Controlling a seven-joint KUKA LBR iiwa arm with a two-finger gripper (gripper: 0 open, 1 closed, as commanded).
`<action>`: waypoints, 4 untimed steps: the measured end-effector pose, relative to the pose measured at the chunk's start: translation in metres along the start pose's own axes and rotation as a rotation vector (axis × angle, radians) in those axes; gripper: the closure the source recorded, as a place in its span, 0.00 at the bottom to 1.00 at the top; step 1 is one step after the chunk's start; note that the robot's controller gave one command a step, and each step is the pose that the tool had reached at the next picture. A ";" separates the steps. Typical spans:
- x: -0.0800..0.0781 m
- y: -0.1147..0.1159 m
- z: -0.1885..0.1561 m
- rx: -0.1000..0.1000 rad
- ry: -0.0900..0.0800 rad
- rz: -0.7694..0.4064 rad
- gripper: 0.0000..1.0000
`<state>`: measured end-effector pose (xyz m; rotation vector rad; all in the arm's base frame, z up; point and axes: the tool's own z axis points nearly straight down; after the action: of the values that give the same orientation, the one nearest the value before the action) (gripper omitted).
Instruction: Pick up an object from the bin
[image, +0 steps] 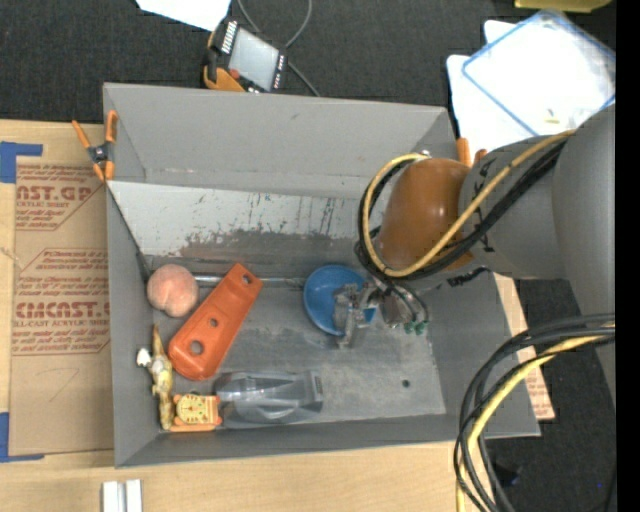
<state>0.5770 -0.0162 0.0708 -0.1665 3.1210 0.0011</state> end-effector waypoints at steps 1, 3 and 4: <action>0.000 0.000 0.000 0.000 0.000 0.000 1.00; 0.000 0.000 0.000 0.000 0.000 0.000 1.00; 0.000 0.000 0.000 0.000 0.000 0.000 1.00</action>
Offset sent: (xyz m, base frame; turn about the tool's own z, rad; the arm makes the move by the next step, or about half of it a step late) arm 0.0000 0.0000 0.0000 0.0000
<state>0.5770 -0.0162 0.0708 -0.1663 3.1210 0.0014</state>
